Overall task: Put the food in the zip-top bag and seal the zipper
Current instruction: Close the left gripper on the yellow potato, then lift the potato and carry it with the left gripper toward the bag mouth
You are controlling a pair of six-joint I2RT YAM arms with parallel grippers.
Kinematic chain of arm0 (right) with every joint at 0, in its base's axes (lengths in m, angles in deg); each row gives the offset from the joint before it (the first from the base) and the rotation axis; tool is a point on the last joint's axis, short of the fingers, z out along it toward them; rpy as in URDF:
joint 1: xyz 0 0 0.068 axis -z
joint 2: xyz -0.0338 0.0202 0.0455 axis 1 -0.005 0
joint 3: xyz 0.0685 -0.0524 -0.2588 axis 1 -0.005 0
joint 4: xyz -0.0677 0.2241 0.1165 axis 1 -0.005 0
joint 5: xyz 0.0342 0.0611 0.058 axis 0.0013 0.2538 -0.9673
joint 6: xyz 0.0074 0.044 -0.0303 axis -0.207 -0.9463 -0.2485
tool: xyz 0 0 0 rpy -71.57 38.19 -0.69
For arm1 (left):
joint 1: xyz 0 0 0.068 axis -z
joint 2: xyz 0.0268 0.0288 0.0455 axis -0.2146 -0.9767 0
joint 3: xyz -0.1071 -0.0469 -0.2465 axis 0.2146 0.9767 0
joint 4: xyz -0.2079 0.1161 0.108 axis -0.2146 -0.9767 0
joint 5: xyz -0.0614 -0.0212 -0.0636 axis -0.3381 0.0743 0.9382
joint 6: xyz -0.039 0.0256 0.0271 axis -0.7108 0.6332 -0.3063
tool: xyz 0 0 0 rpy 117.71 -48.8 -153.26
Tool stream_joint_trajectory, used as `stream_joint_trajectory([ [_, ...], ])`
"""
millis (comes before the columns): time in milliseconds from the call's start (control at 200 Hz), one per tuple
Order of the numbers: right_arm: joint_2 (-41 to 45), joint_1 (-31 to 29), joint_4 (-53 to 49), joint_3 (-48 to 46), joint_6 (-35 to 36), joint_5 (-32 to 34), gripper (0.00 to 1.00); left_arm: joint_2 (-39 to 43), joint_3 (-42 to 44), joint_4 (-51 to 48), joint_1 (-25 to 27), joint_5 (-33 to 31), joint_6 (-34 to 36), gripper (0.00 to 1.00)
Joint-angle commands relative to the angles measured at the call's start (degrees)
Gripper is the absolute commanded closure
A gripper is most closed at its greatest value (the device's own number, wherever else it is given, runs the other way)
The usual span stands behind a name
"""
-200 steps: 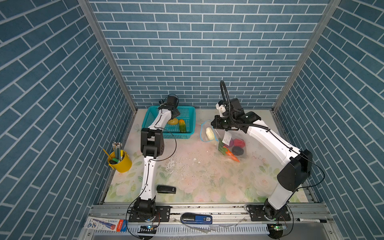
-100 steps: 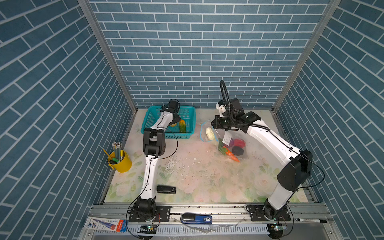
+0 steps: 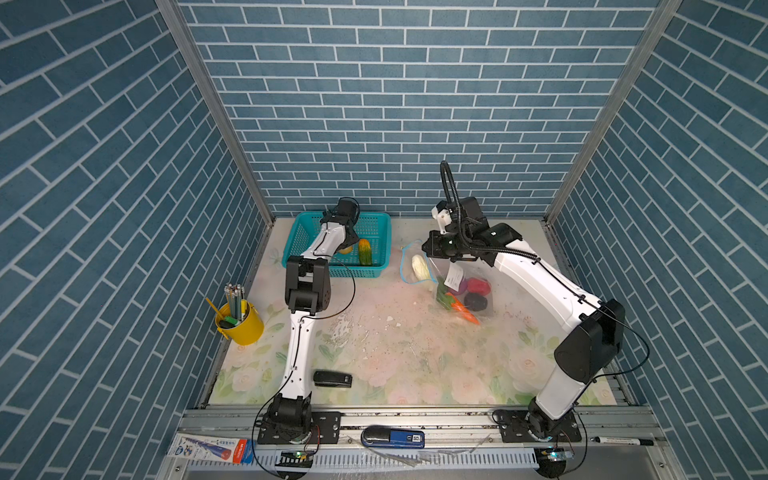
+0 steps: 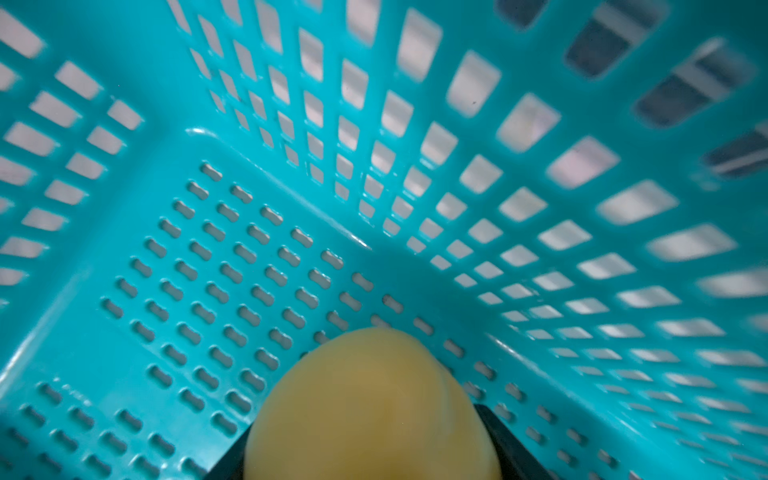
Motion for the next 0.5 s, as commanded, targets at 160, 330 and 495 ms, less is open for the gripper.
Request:
stream_joint_trajectory([
  [160,1.54,0.17,-0.53,1.15,-0.62,0.23,1.00,8.46,3.74,0.87,0.73,0.19,2.35,0.30],
  [330,2.06,0.15,-0.03,0.76,-0.62,0.23,1.00,14.04,9.79,3.23,1.93,2.59,3.18,0.34],
  [495,2.73,0.16,0.72,-0.30,-0.62,0.31,1.00,21.51,18.27,6.85,3.98,3.10,3.48,0.34],
])
